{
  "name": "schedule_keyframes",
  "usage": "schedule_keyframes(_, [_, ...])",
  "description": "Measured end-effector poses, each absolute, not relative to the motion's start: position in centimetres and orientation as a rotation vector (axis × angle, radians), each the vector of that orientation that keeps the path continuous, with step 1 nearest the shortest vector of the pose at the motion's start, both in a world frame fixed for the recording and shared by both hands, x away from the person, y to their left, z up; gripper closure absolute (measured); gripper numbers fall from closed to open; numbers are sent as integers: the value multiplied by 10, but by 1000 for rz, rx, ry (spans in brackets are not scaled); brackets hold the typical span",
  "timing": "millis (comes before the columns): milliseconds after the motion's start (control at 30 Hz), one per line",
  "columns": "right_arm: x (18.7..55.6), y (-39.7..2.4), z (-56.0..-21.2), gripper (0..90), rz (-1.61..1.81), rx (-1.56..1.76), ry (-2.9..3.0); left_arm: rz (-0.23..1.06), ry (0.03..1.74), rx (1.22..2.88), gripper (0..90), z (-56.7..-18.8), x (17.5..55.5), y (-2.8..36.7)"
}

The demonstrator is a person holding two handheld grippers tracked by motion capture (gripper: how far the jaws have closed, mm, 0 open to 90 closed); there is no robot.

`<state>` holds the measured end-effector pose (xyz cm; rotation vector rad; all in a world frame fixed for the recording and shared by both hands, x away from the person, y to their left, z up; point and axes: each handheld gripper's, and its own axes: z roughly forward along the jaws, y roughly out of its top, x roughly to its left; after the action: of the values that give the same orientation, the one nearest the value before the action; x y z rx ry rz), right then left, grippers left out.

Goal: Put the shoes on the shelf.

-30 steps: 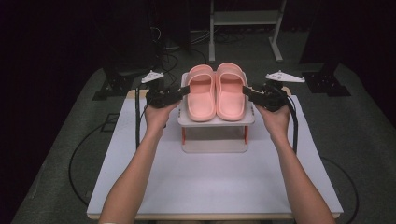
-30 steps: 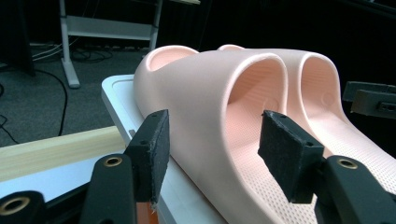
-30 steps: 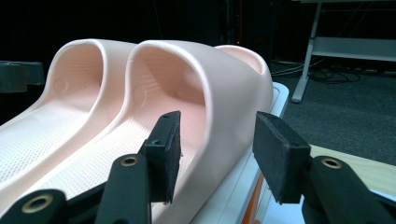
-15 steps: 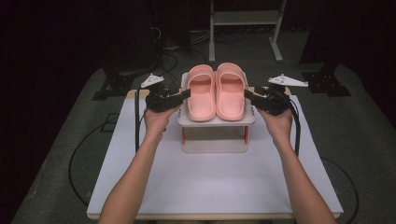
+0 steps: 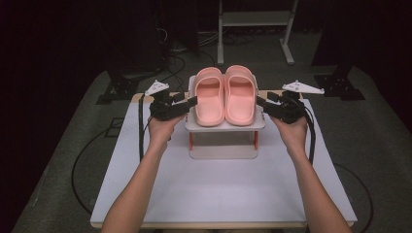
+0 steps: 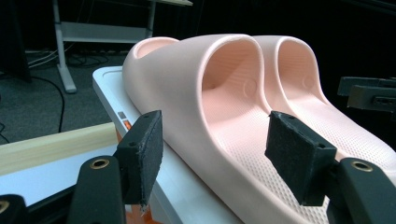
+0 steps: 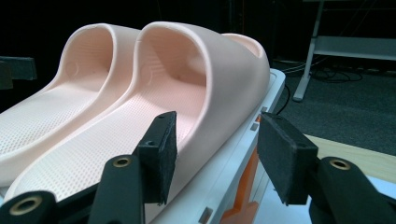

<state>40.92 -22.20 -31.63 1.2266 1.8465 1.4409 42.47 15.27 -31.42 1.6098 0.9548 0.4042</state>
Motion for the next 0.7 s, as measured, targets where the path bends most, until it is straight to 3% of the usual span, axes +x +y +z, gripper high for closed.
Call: schedule_keyframes(700, [387, -229, -326, 448, 1430, 1220, 1864, 418, 941, 1601, 337, -317, 404, 158])
